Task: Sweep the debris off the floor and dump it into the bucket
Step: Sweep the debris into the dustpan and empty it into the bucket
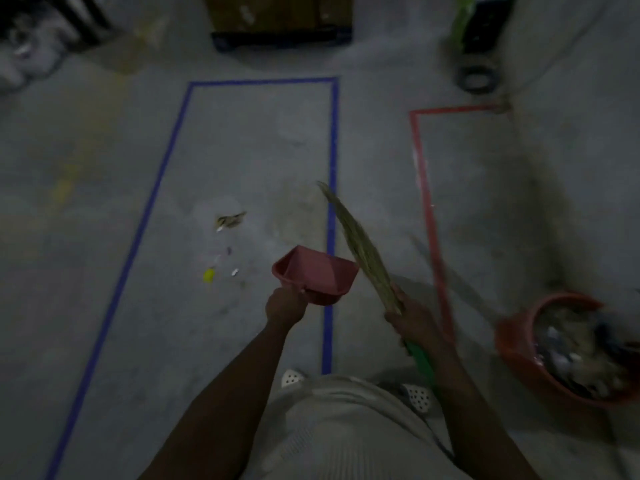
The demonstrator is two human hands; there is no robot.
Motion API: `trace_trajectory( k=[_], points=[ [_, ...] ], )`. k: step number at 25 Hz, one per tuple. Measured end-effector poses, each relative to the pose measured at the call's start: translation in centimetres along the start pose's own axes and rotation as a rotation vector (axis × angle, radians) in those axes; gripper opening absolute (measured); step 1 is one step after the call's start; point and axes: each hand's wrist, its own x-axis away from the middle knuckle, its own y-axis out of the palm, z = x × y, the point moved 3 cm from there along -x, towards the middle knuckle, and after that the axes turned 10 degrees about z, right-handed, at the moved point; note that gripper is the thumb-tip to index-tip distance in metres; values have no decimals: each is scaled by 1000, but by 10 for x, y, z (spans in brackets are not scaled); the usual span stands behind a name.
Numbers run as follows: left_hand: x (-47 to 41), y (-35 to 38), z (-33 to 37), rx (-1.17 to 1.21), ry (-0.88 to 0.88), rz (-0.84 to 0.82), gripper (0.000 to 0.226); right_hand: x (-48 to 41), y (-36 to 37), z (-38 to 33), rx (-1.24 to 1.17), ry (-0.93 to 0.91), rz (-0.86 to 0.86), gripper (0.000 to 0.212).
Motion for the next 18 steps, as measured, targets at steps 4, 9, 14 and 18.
trace_trajectory(
  k=[4, 9, 14, 18],
  points=[
    [15, -9, -132, 45, -155, 34, 42, 4, 110, -60, 24, -33, -129, 77],
    [34, -15, -259, 226, -400, 111, 42, -8, 201, -127, 222, -150, -247, 77],
    [30, -11, -331, 368, -597, 90, 44, -30, 254, -181, 403, -260, -279, 80],
    [4, -8, -362, 444, -703, 85, 40, -67, 298, -225, 441, -233, -328, 80]
  ],
)
